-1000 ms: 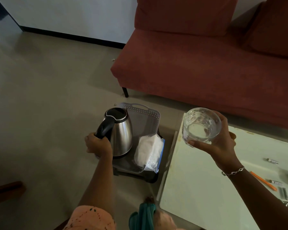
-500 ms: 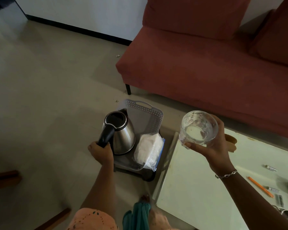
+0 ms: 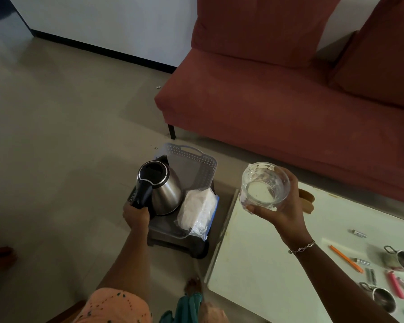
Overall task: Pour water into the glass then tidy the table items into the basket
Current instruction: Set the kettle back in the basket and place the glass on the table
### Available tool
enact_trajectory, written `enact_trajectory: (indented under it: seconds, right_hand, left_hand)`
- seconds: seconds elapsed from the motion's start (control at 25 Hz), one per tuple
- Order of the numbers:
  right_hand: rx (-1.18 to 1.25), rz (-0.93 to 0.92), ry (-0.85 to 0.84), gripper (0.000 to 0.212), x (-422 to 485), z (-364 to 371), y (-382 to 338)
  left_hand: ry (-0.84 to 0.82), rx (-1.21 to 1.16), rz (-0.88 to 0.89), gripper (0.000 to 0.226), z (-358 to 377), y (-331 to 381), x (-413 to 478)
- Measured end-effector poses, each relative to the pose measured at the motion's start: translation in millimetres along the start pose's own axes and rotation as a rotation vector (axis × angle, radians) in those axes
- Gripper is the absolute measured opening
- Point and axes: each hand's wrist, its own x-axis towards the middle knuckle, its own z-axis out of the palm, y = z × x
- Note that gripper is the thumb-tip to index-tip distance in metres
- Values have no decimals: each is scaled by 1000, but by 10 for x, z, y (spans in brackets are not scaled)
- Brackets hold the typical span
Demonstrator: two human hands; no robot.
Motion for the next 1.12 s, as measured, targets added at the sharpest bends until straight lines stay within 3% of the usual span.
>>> enact_trajectory:
  seconds: [0.08, 0.16, 0.2, 0.24, 0.32, 0.36, 0.48, 0.68, 0.92, 1.12]
  right_hand:
    - [9, 8, 9, 90, -40, -48, -16]
    - [25, 6, 19, 91, -83, -106, -26]
    - [33, 9, 18, 91, -106, -132, -28]
    - [39, 12, 17, 90, -134, -178, -36]
    - [47, 21, 19, 88, -197, -281, -44]
    - [49, 28, 22, 87, -233, -334, -45]
    - [43, 48, 40, 84, -352, -496, -32]
    - [10, 44, 67, 83, -569, -845, 80]
    - [-145, 95, -5, 85, -734, -1494, 233]
    - [-704, 92, -141, 102, -675, -2054, 598]
  left_hand:
    - [81, -36, 54, 47, -25, 139, -162]
    - [100, -73, 220, 41, 24, 378, -494]
    - [-22, -119, 279, 32, 69, 521, -730]
    - [-248, -182, 277, 23, 106, 674, -1047]
    - [-805, -279, 124, 25, 120, 917, -1715]
    - [-996, -302, 32, 34, 119, 978, -1979]
    - [-1256, -267, -70, 46, 210, 968, -2429]
    - [-1284, -259, -95, 46, 465, 813, -2783]
    - [-1258, -192, -131, 16, 926, 563, -3186]
    - [-1328, -122, -134, 16, 1465, 368, -3508]
